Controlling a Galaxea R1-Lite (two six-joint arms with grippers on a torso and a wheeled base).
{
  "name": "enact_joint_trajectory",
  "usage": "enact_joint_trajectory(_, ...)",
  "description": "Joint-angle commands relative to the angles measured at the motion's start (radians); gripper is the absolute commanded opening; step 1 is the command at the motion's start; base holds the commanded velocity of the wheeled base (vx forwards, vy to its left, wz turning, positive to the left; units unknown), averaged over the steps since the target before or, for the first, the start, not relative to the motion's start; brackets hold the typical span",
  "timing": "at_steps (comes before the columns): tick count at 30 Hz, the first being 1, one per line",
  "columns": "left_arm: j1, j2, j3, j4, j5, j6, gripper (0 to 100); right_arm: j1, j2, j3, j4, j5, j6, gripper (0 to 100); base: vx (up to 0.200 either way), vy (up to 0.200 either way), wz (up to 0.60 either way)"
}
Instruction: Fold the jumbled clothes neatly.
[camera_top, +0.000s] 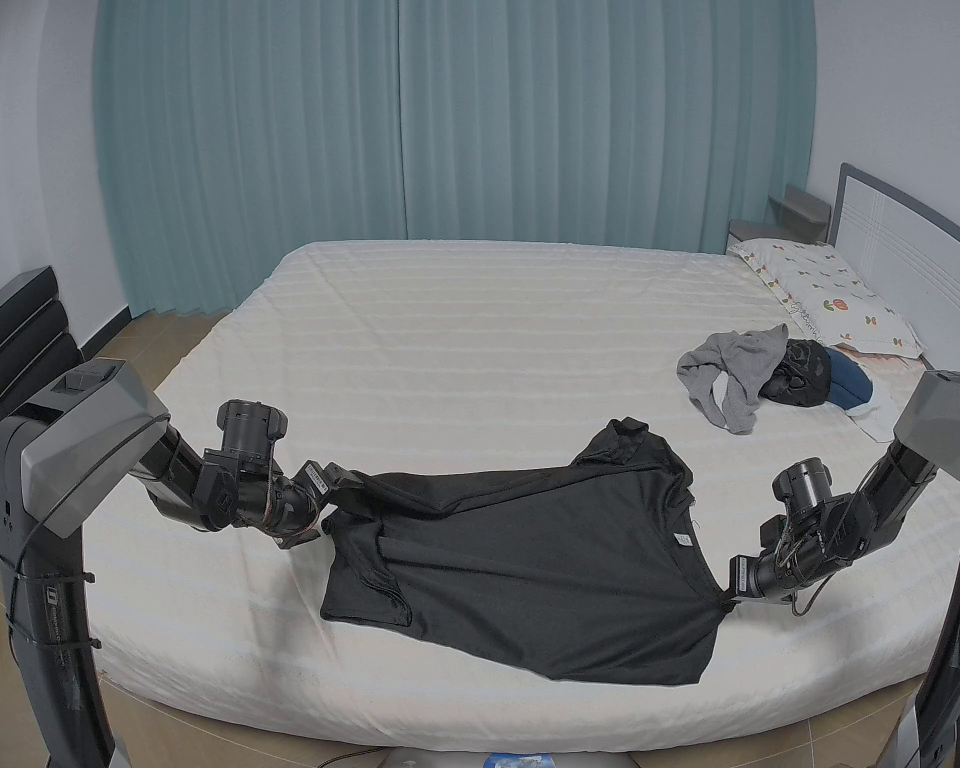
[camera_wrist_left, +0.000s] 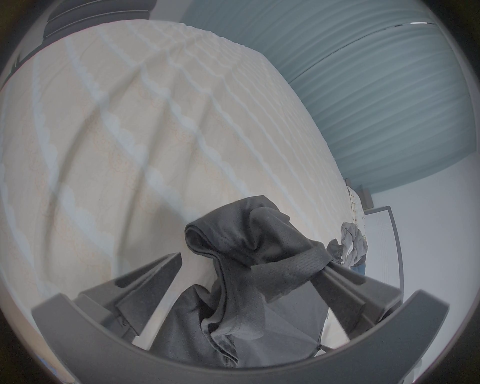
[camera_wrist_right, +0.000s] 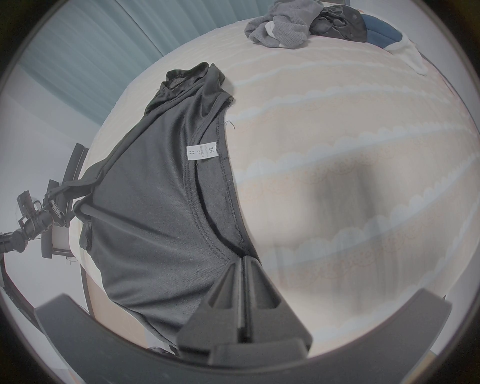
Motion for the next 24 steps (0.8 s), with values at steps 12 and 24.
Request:
enact_joint_trajectory(12,-0.017,0.063,-0.127,-0.048,0.114,-0.008,100,-0.008,0.027,-0.020,0.000,0.000,0.001,0,0.000,0.000,0.00)
enact_joint_trajectory(24,-0.014,0.203,-0.466,-0.051,0.229,0.006,100,-0.005,0.038,-0.022,0.000,0.000,0.004,0,0.000,0.000,0.00)
